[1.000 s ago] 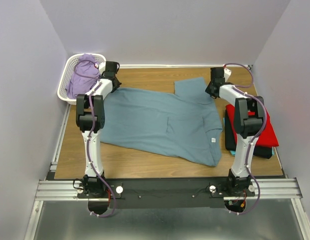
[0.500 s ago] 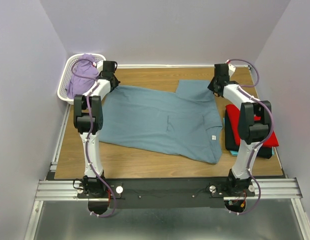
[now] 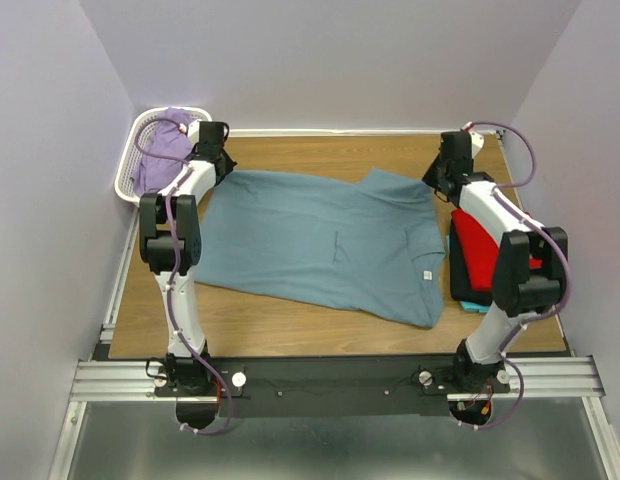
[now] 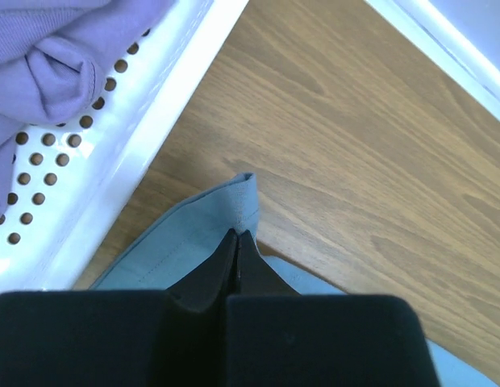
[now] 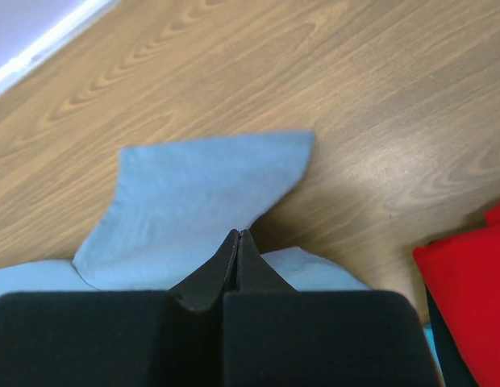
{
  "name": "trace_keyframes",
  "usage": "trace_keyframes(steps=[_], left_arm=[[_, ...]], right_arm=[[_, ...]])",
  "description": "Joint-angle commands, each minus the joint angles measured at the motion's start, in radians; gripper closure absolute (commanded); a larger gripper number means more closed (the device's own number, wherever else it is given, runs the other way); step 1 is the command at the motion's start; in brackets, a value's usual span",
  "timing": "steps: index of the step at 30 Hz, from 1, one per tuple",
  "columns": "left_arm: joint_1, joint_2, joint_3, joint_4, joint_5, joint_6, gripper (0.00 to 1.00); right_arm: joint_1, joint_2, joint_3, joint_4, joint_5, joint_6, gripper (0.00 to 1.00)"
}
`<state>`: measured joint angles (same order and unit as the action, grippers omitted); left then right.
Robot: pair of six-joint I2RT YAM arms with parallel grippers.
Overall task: Fold and stack the t-shirts
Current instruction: Fold the tshirt
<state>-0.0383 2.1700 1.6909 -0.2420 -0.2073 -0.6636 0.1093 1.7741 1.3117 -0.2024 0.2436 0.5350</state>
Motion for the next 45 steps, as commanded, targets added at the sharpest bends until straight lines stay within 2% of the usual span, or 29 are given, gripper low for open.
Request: trace_keyframes(steps=[1, 21, 31, 45], left_arm=[[0.011, -0.068, -0.031, 0.023, 0.0, -0.001, 1.0], [0.031, -0.248, -0.258, 0.052, 0.0, -0.025, 1.0], [0.031, -0.318, -0.359, 0.072, 0.005, -0.044, 1.0], [0.057, -0.409, -0.471, 0.084, -0.021, -0.064, 1.0]], right_arm=[[-0.008, -0.1, -0.066, 0.006, -0.018, 0.026, 1.0], [-0.008, -0.522, -0.396, -0.032, -0.19, 0.075, 0.99], [-0.007, -0.645, -0.497, -0.072, -0.208, 0.089, 0.99], [-0.008, -0.739, -0.6, -0.106, -0.237, 0.114, 0.99]])
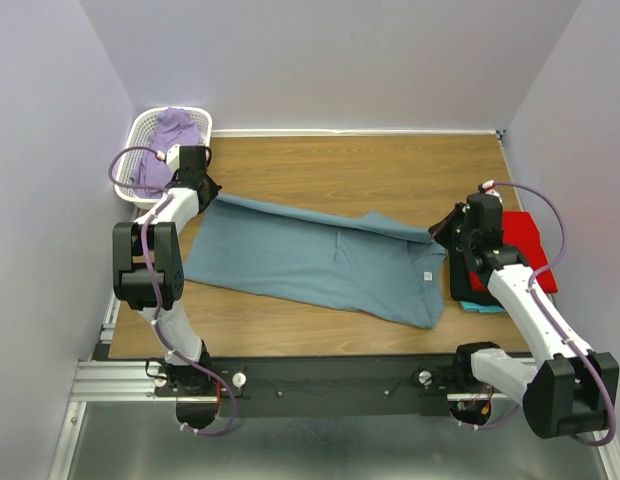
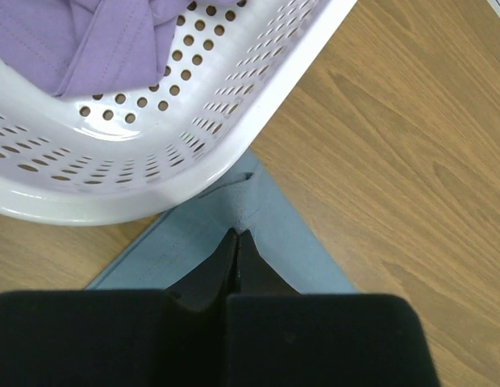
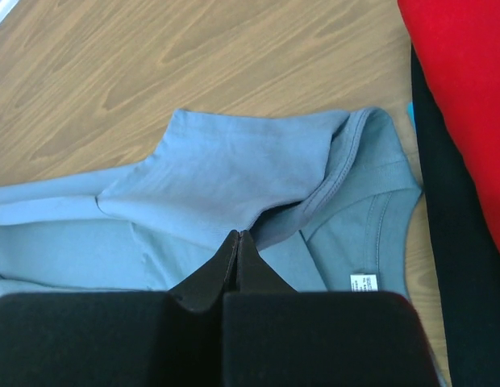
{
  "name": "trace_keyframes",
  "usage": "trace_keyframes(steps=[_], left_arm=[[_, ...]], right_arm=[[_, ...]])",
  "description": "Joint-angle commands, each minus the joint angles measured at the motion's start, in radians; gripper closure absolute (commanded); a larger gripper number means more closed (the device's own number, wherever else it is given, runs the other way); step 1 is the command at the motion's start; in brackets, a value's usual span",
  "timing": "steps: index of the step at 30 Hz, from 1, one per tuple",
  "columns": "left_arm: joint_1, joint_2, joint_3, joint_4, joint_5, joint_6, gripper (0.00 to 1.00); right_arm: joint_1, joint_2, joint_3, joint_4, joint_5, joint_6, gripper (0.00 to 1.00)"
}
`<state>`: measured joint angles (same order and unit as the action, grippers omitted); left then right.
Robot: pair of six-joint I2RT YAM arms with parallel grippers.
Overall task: Fold and stack the t-shirts
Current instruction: Fold the tshirt
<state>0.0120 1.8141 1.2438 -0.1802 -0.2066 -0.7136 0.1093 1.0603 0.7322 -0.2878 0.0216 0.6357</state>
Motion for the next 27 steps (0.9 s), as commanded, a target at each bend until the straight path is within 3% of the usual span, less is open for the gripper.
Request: trace_keyframes(steps=[1, 27], left_arm=[[0.006, -0.056, -0.038, 0.022, -0.024, -0.017, 1.0], [0.023, -0.157, -0.277, 0.09, -0.011, -0.119, 1.0]], right_arm=[[-0.007, -0.031, -0.024, -0.022, -0.043, 0.016, 0.99], [-0.008, -0.063, -0.188, -0.031, -0.114, 0.124, 1.0]])
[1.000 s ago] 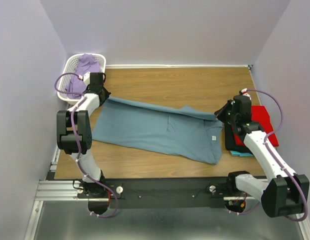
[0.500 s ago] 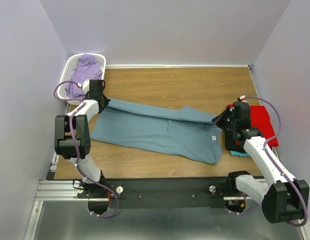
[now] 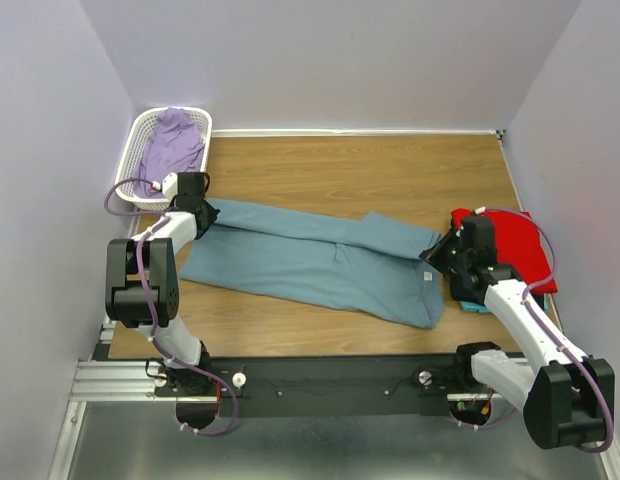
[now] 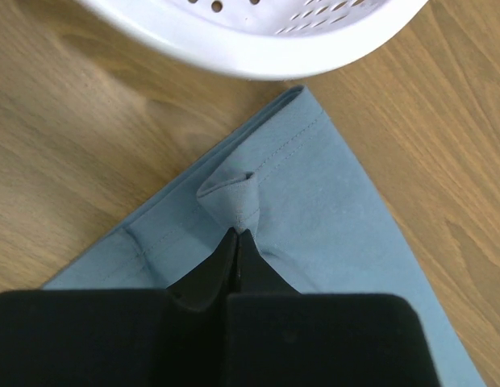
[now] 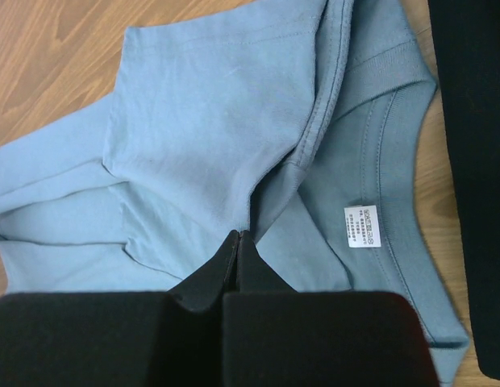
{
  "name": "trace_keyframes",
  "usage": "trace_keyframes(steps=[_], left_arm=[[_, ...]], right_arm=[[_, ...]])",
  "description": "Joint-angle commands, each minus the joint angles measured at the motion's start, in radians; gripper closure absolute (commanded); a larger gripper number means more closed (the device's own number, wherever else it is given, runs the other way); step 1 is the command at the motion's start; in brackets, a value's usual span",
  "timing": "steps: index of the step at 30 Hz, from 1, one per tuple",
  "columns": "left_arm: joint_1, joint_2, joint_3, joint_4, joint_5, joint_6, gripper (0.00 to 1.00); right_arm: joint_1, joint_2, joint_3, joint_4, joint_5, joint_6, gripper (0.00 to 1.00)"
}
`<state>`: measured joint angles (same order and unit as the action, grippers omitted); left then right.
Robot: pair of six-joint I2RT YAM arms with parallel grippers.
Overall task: Fold and stack the t-shirts
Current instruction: Fold the tshirt
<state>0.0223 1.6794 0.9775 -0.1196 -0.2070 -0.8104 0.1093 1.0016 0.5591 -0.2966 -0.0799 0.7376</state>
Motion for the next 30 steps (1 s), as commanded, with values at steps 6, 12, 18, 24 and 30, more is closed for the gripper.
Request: trace_keyframes(steps=[6, 12, 18, 24, 30], left_arm=[[0.025, -0.04, -0.02, 0.026, 0.001, -0.024, 1.0], [0.03, -0.056, -0.022, 0.023, 0.018, -0.021, 1.0], [0.036, -0.066, -0.036, 0.023, 0.029, -0.018, 1.0], [0.038, -0.075, -0.065, 0.031, 0.04, -0.016, 1.0], [0.039, -0.066, -0.1, 0.041, 0.038, -0.027, 1.0]], right_arm=[[-0.007, -0.02, -0.005, -0.05, 0.02, 0.025, 0.99], [-0.007, -0.024, 0.039, -0.087, 0.042, 0.028, 0.99], [-0.007, -0.041, 0.071, -0.125, 0.075, 0.026, 0.99], [-0.007, -0.044, 0.078, -0.145, 0.098, 0.025, 0.99], [-0.007, -0.066, 0.018, -0.145, 0.085, 0.043, 0.99]])
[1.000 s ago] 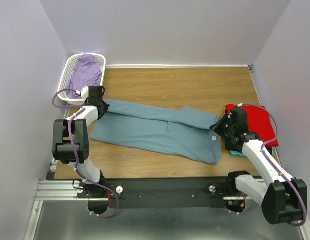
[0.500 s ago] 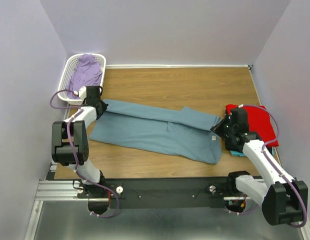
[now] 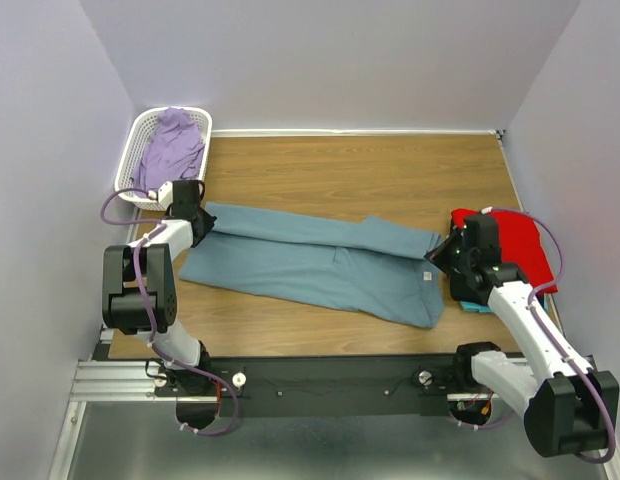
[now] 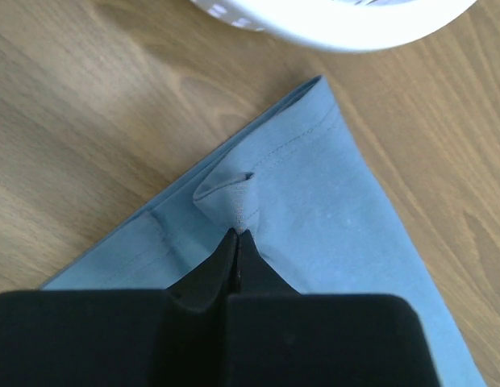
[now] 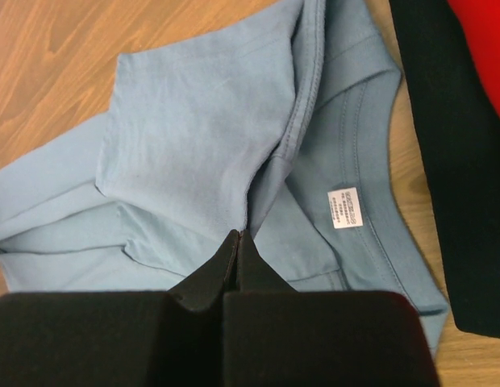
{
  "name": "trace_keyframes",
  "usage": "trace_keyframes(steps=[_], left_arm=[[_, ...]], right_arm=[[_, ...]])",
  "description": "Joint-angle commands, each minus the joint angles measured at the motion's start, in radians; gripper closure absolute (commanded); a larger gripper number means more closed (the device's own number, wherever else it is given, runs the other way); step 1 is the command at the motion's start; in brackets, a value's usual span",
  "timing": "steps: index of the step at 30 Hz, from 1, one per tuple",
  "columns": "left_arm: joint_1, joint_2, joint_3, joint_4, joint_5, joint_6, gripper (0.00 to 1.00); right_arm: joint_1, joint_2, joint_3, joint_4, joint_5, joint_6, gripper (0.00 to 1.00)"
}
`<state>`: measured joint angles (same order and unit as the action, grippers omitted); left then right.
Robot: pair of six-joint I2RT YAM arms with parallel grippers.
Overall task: Fold and stack the t-shirts
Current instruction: Fold the tshirt
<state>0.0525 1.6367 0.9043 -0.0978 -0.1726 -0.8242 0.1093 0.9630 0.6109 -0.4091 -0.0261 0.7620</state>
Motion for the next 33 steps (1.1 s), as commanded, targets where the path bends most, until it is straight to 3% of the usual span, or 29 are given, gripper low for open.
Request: trace_keyframes(steps=[1, 3, 5, 6, 8, 9, 11, 17, 28, 33], left_arm=[[0.007, -0.021, -0.031, 0.027, 0.008, -0.016, 1.0], [0.009, -0.021, -0.045, 0.032, 0.012, -0.018, 0.96], [0.007, -0.034, -0.057, 0.055, 0.021, -0.02, 0.78], [0.009, -0.05, -0.07, 0.066, 0.022, -0.02, 0.58], [0.007, -0.07, -0.079, 0.073, 0.021, -0.018, 0.43], [0.007, -0.09, -0.085, 0.081, 0.025, -0.015, 0.37], [0.003, -0.11, -0.084, 0.089, 0.03, -0.003, 0.36], [-0.1, -0.137, -0.013, 0.086, -0.011, 0.025, 0.36], [-0.327, 0.101, 0.171, 0.09, 0.065, 0.105, 0.42], [-0.39, 0.136, 0.162, 0.127, 0.079, 0.086, 0.43]], right_arm=[[-0.008, -0.026, -0.04, -0.033, 0.017, 0.02, 0.99], [-0.007, -0.027, -0.049, -0.031, -0.009, 0.023, 0.84], [-0.007, -0.03, -0.059, -0.033, -0.017, 0.016, 0.72], [-0.007, -0.038, -0.059, -0.031, -0.021, 0.007, 0.59], [-0.007, -0.05, -0.056, -0.033, -0.02, -0.009, 0.47], [-0.007, -0.059, -0.053, -0.034, -0.015, -0.019, 0.38], [-0.007, -0.058, -0.033, -0.033, -0.012, -0.036, 0.32], [-0.005, 0.144, 0.084, 0.03, 0.014, -0.101, 0.33], [-0.003, 0.469, 0.256, 0.096, 0.274, -0.118, 0.38], [-0.003, 0.574, 0.305, 0.15, 0.275, -0.132, 0.45]])
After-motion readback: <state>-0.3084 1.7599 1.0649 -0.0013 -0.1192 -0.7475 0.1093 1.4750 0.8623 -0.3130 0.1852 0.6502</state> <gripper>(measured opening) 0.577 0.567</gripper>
